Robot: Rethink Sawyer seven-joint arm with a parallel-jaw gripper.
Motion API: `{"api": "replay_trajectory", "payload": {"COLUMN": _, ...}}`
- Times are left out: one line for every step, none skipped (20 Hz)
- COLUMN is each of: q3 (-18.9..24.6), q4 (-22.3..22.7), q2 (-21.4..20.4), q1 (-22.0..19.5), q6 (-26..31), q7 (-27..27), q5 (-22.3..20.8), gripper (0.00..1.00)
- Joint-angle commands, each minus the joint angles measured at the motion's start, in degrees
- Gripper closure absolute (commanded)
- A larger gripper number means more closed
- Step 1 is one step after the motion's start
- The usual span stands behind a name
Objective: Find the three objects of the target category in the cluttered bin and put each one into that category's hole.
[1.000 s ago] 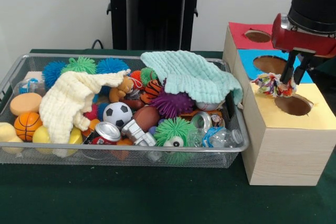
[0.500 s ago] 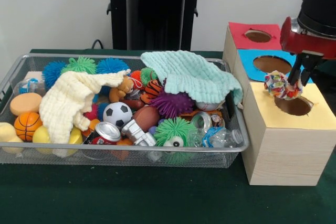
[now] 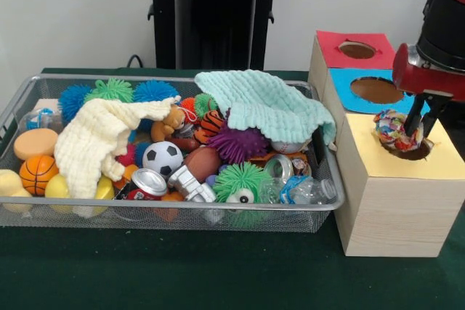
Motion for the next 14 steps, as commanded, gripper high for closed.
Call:
{"api": "replay_trajectory", "payload": {"q3": 2.2, "q4": -1.2, "q2": 5.3, "q1": -2.2, "q6": -1.2, "q7": 12.0, "q5": 0.7, "gripper": 1.0}}
{"api": "replay_trajectory", "payload": {"q3": 2.1, "q4": -1.5, "q2": 5.4, "q1": -2.2, "q6": -1.1, "q7": 12.2, "q5": 0.8, "gripper": 1.0}}
{"api": "replay_trajectory", "payload": {"q3": 2.1, "q4": -1.9, "q2": 5.8, "q1": -2.1, "q6": -1.1, "q7": 12.4, "q5": 1.0, "gripper": 1.0}}
{"api": "replay_trajectory", "payload": {"q3": 2.1, "q4": -2.0, "q2": 5.9, "q1": -2.0, "q6": -1.3, "q7": 12.7, "q5": 1.1, "gripper": 1.0}}
{"api": "replay_trajectory", "payload": {"q3": 2.1, "q4": -2.2, "q2": 6.1, "q1": -1.8, "q6": -1.3, "q7": 12.9, "q5": 1.2, "gripper": 1.0}}
{"api": "replay_trajectory", "payload": {"q3": 2.1, "q4": -2.2, "q2": 6.1, "q1": -1.8, "q6": -1.2, "q7": 12.9, "q5": 1.4, "gripper": 1.0}}
{"api": "replay_trajectory", "payload": {"q3": 2.0, "q4": -2.3, "q2": 6.1, "q1": -1.8, "q6": -1.3, "q7": 12.8, "q5": 1.4, "gripper": 1.0}}
{"api": "replay_trajectory", "payload": {"q3": 2.0, "q4": -2.5, "q2": 6.3, "q1": -1.8, "q6": -1.1, "q7": 12.8, "q5": 1.5, "gripper": 1.0}}
{"api": "replay_trajectory", "payload": {"q3": 2.0, "q4": -2.5, "q2": 6.3, "q1": -1.9, "q6": -1.1, "q7": 12.6, "q5": 1.4, "gripper": 1.0}}
{"api": "replay_trajectory", "payload": {"q3": 1.9, "q4": -2.6, "q2": 6.3, "q1": -1.9, "q6": -1.1, "q7": 12.4, "q5": 1.4, "gripper": 1.0}}
{"api": "replay_trajectory", "payload": {"q3": 1.8, "q4": -2.8, "q2": 6.3, "q1": -1.9, "q6": -0.9, "q7": 11.9, "q5": 1.1, "gripper": 1.0}}
{"api": "replay_trajectory", "payload": {"q3": 1.9, "q4": -2.4, "q2": 6.2, "q1": -2.0, "q6": -0.6, "q7": 12.0, "q5": 1.5, "gripper": 0.0}}
{"api": "replay_trajectory", "payload": {"q3": 2.0, "q4": -2.1, "q2": 6.1, "q1": -2.0, "q6": -1.1, "q7": 12.0, "q5": 1.6, "gripper": 0.0}}
{"api": "replay_trajectory", "payload": {"q3": 2.0, "q4": -1.8, "q2": 6.0, "q1": -2.1, "q6": -1.6, "q7": 12.0, "q5": 1.6, "gripper": 0.0}}
